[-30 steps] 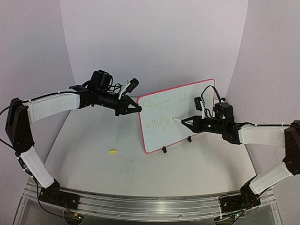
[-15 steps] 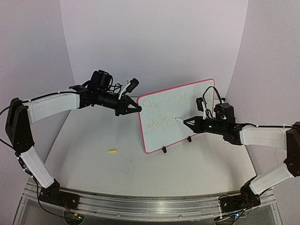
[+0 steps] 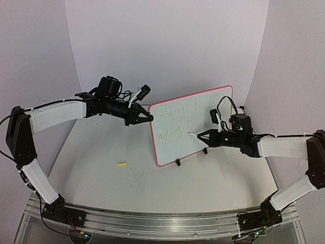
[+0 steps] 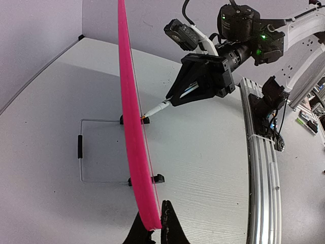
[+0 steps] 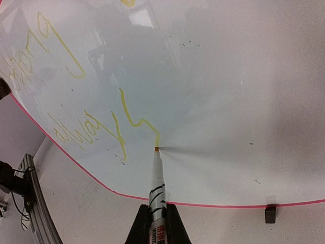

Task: Write a sentence on the whiteboard

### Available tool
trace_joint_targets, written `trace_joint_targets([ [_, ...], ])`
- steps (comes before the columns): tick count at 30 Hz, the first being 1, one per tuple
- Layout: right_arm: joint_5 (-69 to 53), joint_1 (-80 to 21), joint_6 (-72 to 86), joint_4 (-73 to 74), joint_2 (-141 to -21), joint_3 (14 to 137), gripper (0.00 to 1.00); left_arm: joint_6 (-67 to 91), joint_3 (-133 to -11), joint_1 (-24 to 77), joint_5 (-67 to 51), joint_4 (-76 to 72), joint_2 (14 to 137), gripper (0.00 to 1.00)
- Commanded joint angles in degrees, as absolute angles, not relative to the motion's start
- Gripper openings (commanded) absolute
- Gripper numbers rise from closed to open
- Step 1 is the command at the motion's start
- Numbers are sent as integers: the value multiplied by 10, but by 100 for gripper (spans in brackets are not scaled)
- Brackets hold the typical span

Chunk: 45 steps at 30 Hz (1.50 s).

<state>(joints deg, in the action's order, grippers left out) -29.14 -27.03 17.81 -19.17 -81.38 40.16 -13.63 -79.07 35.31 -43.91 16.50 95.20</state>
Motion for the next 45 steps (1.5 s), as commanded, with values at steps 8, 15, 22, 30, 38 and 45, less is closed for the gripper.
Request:
trace_joint_targets([
  [8,-324,-267,203,-267,-757,395,0,-169,-792,368,-465,203,944,0],
  [15,-268,-268,201,-247,-721,362,0,-169,-792,368,-465,203,943,0],
  [22,-219,-267,189,-216,-728,360,0,-168,-792,368,-465,203,943,0],
  [30,-215,-268,181,-211,-754,381,0,-168,-792,369,-465,203,945,0],
  [38,-217,-267,173,-212,-774,397,0,-170,-792,369,-464,204,945,0],
  [45,-206,-267,173,-213,-781,399,0,-170,-792,369,-464,204,946,0],
])
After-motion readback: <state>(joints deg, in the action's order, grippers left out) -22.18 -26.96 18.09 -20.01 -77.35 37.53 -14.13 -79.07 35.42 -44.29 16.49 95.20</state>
